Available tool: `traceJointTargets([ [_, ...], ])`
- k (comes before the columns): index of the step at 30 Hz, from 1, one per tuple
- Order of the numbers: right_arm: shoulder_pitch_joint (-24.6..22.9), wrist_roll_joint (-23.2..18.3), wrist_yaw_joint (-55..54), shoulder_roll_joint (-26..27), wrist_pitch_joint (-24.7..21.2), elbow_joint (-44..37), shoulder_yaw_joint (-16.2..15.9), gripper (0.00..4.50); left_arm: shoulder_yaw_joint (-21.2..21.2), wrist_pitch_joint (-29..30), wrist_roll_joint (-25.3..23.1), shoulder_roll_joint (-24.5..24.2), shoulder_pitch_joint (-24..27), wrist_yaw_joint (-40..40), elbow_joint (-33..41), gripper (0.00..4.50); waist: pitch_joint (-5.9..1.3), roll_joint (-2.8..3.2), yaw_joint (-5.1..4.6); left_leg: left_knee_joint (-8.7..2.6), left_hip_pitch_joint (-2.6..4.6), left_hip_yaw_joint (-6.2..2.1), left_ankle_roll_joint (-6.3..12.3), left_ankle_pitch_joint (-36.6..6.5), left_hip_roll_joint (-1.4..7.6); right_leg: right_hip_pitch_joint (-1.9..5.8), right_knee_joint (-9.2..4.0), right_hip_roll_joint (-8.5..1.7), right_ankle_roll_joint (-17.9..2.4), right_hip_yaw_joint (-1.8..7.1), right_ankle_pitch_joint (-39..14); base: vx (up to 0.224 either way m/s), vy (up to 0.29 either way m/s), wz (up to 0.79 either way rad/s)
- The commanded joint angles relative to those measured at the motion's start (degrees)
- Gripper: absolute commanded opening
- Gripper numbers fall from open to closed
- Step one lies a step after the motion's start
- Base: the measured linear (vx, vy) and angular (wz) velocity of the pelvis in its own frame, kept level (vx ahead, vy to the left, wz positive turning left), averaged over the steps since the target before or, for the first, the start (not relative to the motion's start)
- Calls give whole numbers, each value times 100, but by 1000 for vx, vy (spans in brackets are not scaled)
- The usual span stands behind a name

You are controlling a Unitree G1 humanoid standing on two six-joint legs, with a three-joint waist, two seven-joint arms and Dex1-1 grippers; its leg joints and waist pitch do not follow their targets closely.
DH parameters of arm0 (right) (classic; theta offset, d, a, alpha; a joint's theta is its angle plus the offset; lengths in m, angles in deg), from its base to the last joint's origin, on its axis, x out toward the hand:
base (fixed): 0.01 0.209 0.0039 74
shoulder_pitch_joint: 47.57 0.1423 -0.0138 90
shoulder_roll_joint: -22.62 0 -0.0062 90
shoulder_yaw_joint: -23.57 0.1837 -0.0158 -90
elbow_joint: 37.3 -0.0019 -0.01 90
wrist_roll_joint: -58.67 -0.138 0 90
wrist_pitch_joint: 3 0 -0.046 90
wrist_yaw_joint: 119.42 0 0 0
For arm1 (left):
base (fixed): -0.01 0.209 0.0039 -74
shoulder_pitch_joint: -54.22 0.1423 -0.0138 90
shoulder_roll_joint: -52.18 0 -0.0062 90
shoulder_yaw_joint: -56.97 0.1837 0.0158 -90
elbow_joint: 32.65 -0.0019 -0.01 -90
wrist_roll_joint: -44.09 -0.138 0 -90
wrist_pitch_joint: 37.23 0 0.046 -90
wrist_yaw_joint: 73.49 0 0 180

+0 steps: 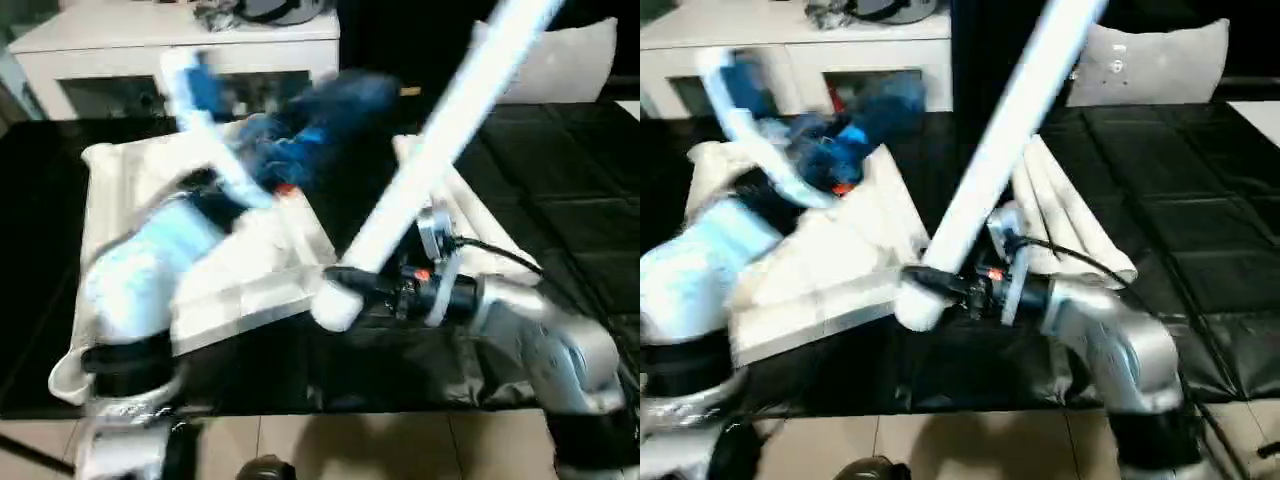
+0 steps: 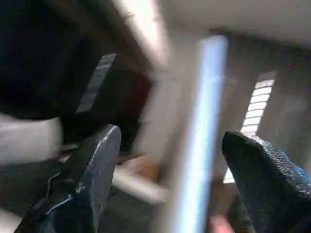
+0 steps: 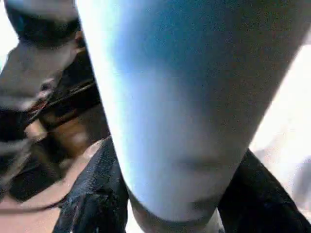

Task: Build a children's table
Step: Pick table leg

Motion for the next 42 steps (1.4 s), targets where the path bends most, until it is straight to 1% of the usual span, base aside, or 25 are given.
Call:
traceJointTargets([
  [1, -31, 274, -649, 94, -80, -295, 118, 192, 33, -158, -633, -212, 292, -257, 314, 375, -342, -207, 23, -410, 121, -145, -52, -817, 350, 192, -486, -456, -858, 229, -534, 0, 0, 0],
  [2, -99, 496, -904, 112, -102, -365, 40, 192, 31, -155, -825, -293, 519, -404, 500, 375, -362, -119, 48, -415, 165, -148, -157, -819, 366, 144, -486, -458, -769, 231, -653, 0, 0, 0],
  [4, -179, 659, -1139, 159, -105, -431, -18, 192, 46, -118, -1002, -385, 754, -615, 681, 375, -348, -126, 46, -435, 162, -147, -235, -849, 374, 131, -483, -443, -751, 233, -616, 0, 0, 0],
  [6, -376, 1042, -2002, 446, -178, -603, 0, 192, 15, -39, -1489, -374, 1608, -1587, 1303, 375, -321, -270, 31, -480, 160, -128, -295, -977, 373, 132, -494, -439, -733, 239, -675, 0, 0, 0],
  [9, -411, 1338, -2345, 588, 104, -788, -33, 192, 118, -77, -2030, -316, 2213, -2113, 1650, 375, -312, -209, 22, -490, 176, -136, -391, -1162, 382, 96, -519, -425, -644, 246, -695, 0, 0, 0],
  [10, -418, 1466, -2418, 655, 437, -878, -53, 192, 242, -81, -2341, -229, 2537, -2367, 1741, 375, -293, -131, 29, -511, 186, -155, -457, -1330, 376, 73, -524, -421, -551, 249, -815, 0, 0, 0],
  [14, -542, 1734, -2566, 770, 1160, -983, -58, 192, 500, -193, -2773, -46, 2904, -2691, 1749, 375, -248, -169, 20, -553, 200, -164, -571, -1871, 380, 35, -634, -439, -319, 277, -1390, 0, 0, 0],
  [18, -887, 1484, -2989, 1042, 494, -1145, 167, 192, 713, -583, -3107, -17, 3019, -2906, 1484, 375, -245, -177, -22, -566, 203, -180, -591, -1976, 348, 28, -627, -405, -252, 283, -1364, 0, 0, 0],
  [21, -1083, 1470, -2876, 985, 430, -1149, 28, 192, 806, -740, -3335, 45, 3004, -3025, 1342, 375, -255, -229, -23, -560, 175, -186, -541, -1860, 358, 53, -622, -417, -213, 284, -1134, 0, 0, 0],
  [25, -1005, 1598, -2824, 953, 563, -1039, -213, 192, 820, -602, -3529, 112, 2936, -3209, 1430, 375, -257, -174, -72, -555, 186, -209, -613, -1803, 368, 50, -599, -391, -272, 257, -967, 0, 0, 0],
  [26, -953, 1639, -2860, 975, 604, -998, -237, 192, 961, -573, -3690, 4, 2942, -3241, 1481, 375, -203, -180, -96, -726, -57, -539, -651, -2089, 270, 241, -452, -325, -348, -88, -546, 0, 0, 0],
  [27, -917, 1644, -2873, 991, 606, -987, -242, 192, 986, -490, -3692, 6, 2943, -3273, 1494, 375, -273, -5, -137, -763, 23, -666, -651, -2365, 299, 246, -434, -224, -384, -193, -362, 0, 0, 0],
  [28, -860, 1648, -2902, 1024, 565, -980, -228, 192, 992, -448, -3697, 27, 2945, -3332, 1471, 375, -291, 43, -316, -859, 150, -1141, -452, -2838, 504, 193, -249, -120, -531, -263, -208, -9, -47, 41],
  [29, -854, 1648, -2905, 1027, 561, -979, -226, 192, 992, -442, -3697, 30, 2946, -3338, 1468, 375, -277, 118, -339, -947, 217, -1357, -387, -3094, 576, 147, -88, -49, -664, -270, -383, -6, -79, 55],
  [30, -850, 1582, -2883, 1029, 514, -968, -177, 192, 1040, -499, -3767, 23, 2976, -3347, 1461, 375, -228, 63, -435, -1099, 317, -1875, 30, -3413, 621, 3, 285, 44, -903, -146, -1012, -6, -79, 55],
  [31, -855, 1559, -2872, 1021, 506, -964, -161, 192, 1077, -545, -3828, 0, 2996, -3336, 1467, 375, -229, 51, -418, -1077, 321, -1924, 129, -3412, 523, -55, 327, 60, -977, -72, -1020, 5, -150, 67],
  [32, -858, 1399, -2847, 1076, 433, -959, -93, 192, 1066, -434, -3834, 29, 3042, -3358, 1542, 375, -227, -111, -440, -957, 338, -1531, 411, -3012, 733, -69, 226, -123, -1052, 144, -628, 8, -240, 60],
  [33, -862, 1358, -2838, 1090, 417, -962, -76, 192, 1064, -410, -3835, 38, 3051, -3364, 1556, 375, -178, -134, -383, -897, 213, -1315, 485, -2864, 536, -38, -48, -198, -1315, 233, -638, 8, -240, 60],
  [34, -862, 1358, -2838, 1090, 417, -962, -76, 192, 1064, -410, -3835, 38, 3051, -3364, 1556, 375, -155, -393, -301, -150, -46, -787, 483, -2011, -215, 139, -796, -498, -2238, 417, -987, 3, -274, 23],
  [35, -884, 1324, -2760, 1043, 417, -993, -113, 192, 1052, -340, -3895, 9, 3101, -3381, 1728, 375, -173, -434, 14, 708, -181, -384, 399, -928, -287, 336, -990, -863, -1977, 570, -1696, 14, -245, 2],
  [37, -933, 1472, -2676, 928, 550, -1011, -245, 192, 1052, -324, -3925, -58, 3157, -3347, 1869, 375, -103, -553, 116, 517, -262, -367, 195, -354, -285, 334, -862, -684, -619, 591, -1688, 10, -228, 0],
  [38, -992, 1531, -2614, 891, 669, -1027, -308, 192, 1056, -307, -3936, -124, 3216, -3314, 1926, 375, -199, -429, 202, 117, -127, -405, 248, -329, -124, 445, -724, -599, 571, 537, -1148, -21, -169, 4],
  [39, -1008, 1526, -2589, 886, 695, -1038, -315, 192, 1056, -295, -3938, -140, 3230, -3309, 1937, 375, -216, -392, 205, -1, -36, -423, 284, -409, -26, 429, -743, -562, 700, 470, -932, -21, -169, 4],
  [40, -1047, 1531, -2624, 898, 713, -1093, -267, 192, 1033, -269, -3911, -133, 3275, -3314, 1968, 375, -268, -332, 213, -155, 56, -472, 371, -355, 139, 396, -663, -403, 827, 320, -295, -20, -111, 8],
  [42, -1093, 1363, -2721, 1044, 713, -1131, -66, 192, 1052, -260, -3917, -129, 3283, -3289, 2008, 375, -266, -267, 194, -223, 85, -520, 349, -372, 350, 333, -603, -344, 1009, 174, 179, -7, -70, 4],
])
